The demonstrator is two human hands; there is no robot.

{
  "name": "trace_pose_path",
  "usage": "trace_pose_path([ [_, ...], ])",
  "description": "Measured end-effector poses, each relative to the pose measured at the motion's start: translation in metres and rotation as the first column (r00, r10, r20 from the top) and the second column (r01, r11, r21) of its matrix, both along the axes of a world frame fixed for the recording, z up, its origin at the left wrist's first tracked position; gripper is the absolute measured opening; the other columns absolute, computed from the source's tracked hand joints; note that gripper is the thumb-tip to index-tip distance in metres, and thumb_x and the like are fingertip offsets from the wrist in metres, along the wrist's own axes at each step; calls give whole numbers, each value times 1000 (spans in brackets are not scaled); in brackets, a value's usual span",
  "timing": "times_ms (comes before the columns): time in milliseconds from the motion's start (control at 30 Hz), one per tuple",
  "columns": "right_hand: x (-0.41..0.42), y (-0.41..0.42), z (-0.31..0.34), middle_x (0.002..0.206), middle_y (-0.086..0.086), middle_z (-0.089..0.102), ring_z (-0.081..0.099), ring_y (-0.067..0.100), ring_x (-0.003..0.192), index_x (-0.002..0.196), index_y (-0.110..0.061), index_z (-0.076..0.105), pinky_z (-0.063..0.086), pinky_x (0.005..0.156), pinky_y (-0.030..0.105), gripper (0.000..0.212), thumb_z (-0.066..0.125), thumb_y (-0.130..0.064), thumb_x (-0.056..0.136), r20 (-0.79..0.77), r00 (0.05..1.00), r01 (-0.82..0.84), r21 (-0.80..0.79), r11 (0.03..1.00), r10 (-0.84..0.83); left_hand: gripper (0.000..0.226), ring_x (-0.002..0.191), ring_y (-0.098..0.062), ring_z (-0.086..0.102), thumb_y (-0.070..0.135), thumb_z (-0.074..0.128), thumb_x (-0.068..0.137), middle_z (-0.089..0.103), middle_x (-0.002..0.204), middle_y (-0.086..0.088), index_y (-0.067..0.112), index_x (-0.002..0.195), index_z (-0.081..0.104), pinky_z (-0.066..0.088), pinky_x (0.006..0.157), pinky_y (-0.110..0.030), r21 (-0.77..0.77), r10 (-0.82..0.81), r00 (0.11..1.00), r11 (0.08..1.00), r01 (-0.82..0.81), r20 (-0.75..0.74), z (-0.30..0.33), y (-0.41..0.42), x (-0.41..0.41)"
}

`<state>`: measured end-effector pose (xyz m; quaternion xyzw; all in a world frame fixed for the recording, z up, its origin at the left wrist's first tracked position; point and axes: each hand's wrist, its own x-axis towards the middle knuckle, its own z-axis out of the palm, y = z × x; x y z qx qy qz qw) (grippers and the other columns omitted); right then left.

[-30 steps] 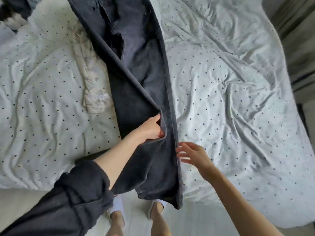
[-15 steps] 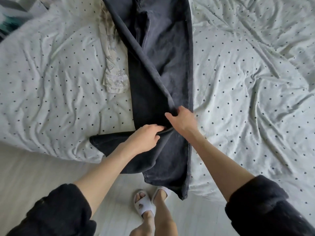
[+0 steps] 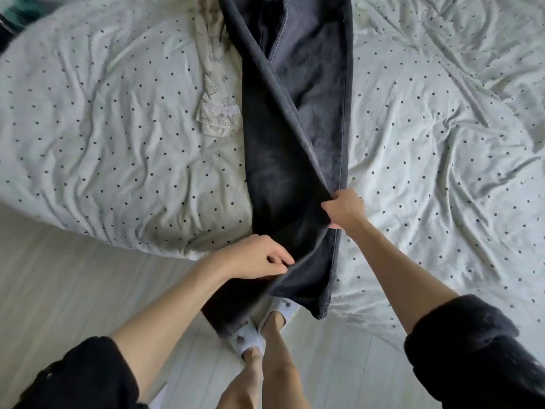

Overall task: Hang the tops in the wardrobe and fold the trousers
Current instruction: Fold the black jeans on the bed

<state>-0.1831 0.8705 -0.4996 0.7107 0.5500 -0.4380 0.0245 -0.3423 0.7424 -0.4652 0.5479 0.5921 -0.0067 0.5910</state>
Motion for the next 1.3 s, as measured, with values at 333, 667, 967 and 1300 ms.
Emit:
trace_pose_path([
  [333, 28, -12, -15, 86, 10, 57, 57, 28, 78, 109, -2, 59, 52, 72, 36, 23, 44, -9, 93, 50, 998, -39, 68, 997, 36, 29, 88, -15, 60, 8, 49, 96, 60, 115, -10, 8, 124, 55, 49, 74, -21, -19, 628, 777, 778, -628, 31, -55, 8, -42],
  [667, 33, -34, -18, 92, 20, 62, 57, 39, 89, 120, -6, 41, 36, 65, 37, 25, 30, -21, 102, 224, 942, -289, 173, 941, 249, 12, 75, -17, 56, 12, 54, 94, 59, 93, -10, 13, 83, 53, 48, 69, -26, -72, 883, 467, 470, -880, 54, -76, 52, -32],
  [967, 43, -4, -20, 72, 6, 53, 57, 33, 81, 92, -13, 39, 44, 72, 38, 7, 40, -17, 98, 70, 940, -330, -43, 943, 333, 11, 71, -22, 62, 13, 57, 93, 63, 85, -12, 12, 82, 52, 52, 76, -38, 46, 783, 616, 621, -783, -88, -78, 59, -64],
  [1300, 2, 62, 8, 84, -3, 62, 59, 22, 88, 89, -20, 56, 45, 73, 30, 17, 57, -37, 89, 74, 954, -292, 34, 956, 289, 14, 70, -14, 58, 9, 45, 97, 61, 90, -6, 12, 107, 55, 48, 67, -25, 141, 853, 509, 494, -858, 116, -40, 153, -118],
])
